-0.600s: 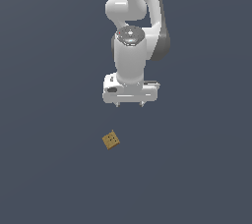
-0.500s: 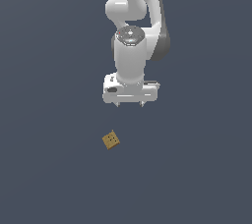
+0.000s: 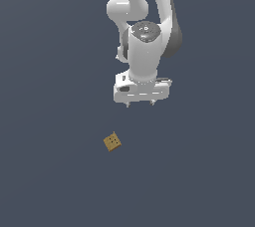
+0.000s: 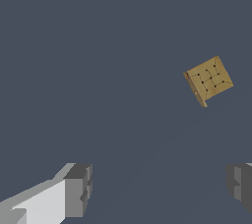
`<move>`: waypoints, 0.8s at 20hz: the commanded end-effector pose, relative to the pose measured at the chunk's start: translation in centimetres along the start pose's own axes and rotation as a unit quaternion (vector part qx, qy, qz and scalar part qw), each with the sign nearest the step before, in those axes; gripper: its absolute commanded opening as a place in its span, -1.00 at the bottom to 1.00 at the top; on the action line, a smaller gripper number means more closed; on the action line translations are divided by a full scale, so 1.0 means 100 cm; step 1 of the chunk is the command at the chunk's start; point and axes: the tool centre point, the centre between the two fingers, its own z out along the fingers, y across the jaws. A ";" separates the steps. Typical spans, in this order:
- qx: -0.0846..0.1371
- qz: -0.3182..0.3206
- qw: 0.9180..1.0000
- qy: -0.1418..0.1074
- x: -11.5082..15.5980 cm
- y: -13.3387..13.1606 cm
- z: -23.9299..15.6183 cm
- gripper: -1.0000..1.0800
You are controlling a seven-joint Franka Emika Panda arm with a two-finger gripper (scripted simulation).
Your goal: Pick up the object and move it to a goal position.
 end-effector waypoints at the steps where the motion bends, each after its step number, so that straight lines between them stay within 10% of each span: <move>1: 0.000 0.001 1.000 0.000 0.000 0.000 0.000 0.92; 16: -0.004 -0.048 0.999 -0.001 0.021 0.024 0.020 0.92</move>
